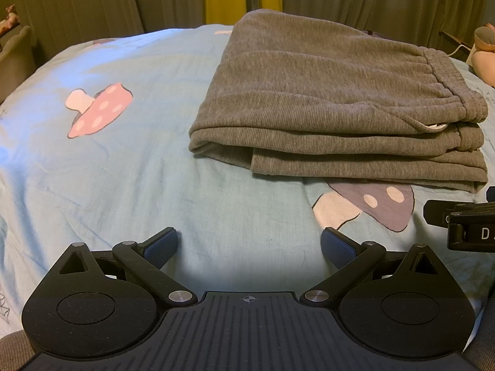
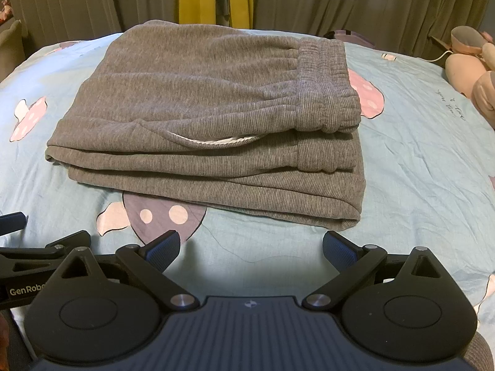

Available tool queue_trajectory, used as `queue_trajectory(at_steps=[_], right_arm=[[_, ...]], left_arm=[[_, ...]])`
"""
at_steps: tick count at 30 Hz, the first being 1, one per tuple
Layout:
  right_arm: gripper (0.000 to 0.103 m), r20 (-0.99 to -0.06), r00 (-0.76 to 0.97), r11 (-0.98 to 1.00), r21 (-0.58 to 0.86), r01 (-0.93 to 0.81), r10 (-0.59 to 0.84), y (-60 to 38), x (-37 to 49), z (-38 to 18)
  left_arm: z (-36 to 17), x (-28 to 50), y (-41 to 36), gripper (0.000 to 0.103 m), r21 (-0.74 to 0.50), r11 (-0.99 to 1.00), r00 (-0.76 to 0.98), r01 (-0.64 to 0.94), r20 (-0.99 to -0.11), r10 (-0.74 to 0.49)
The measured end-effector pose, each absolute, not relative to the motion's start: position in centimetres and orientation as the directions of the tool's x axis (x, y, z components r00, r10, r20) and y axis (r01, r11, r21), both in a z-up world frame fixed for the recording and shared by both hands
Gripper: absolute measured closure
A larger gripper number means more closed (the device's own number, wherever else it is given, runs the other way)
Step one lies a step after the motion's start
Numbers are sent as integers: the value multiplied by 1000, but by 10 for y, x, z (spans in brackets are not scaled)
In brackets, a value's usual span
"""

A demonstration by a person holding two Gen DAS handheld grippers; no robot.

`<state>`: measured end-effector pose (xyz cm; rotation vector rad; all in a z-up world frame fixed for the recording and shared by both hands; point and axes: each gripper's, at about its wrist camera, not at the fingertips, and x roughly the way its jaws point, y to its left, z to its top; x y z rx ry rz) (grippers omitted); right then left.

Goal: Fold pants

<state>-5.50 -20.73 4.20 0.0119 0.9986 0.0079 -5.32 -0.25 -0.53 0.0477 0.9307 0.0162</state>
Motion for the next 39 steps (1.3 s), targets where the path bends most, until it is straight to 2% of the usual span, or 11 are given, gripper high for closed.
queue_trajectory(at_steps=[39], right_arm=[[4, -852, 524, 1000, -6, -25, 8, -197, -55, 35]], left_arm=[[-8, -53, -2, 1, 47, 999, 591, 6, -806, 34]])
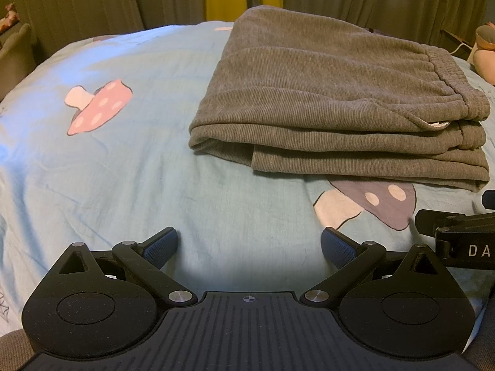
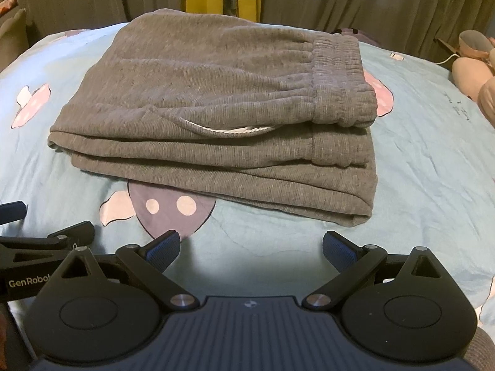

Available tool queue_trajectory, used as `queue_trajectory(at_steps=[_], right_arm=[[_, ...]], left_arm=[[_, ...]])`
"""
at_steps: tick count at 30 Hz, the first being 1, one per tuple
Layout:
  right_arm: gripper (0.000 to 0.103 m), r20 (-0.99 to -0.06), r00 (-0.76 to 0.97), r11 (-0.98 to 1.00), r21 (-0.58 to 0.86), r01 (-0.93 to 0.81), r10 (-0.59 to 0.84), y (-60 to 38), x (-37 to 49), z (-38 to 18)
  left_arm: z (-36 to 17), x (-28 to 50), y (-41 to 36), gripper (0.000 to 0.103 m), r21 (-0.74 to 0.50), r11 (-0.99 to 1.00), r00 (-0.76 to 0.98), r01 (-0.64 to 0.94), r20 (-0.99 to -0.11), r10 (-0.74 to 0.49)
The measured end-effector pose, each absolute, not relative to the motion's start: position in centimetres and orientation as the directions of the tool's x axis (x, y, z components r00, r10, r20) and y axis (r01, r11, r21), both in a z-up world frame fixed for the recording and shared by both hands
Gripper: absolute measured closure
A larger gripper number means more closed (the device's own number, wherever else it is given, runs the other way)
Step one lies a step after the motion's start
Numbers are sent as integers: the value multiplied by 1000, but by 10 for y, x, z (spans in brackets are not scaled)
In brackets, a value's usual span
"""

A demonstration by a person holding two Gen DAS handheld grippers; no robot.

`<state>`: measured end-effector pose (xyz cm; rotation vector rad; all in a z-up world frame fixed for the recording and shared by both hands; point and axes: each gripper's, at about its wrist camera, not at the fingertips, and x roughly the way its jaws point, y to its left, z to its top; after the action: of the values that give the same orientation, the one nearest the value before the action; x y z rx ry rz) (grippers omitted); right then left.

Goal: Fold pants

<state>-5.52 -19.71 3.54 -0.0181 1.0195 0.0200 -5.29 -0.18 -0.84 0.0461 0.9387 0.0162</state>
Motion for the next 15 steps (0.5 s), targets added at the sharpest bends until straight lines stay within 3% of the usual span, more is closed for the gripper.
queue_trajectory(at_steps=[15], right_arm=[[4, -852, 524, 1000, -9, -19, 2, -198, -53, 35]], left_arm=[[-10, -53, -2, 1, 50, 999, 589, 6, -807, 37]])
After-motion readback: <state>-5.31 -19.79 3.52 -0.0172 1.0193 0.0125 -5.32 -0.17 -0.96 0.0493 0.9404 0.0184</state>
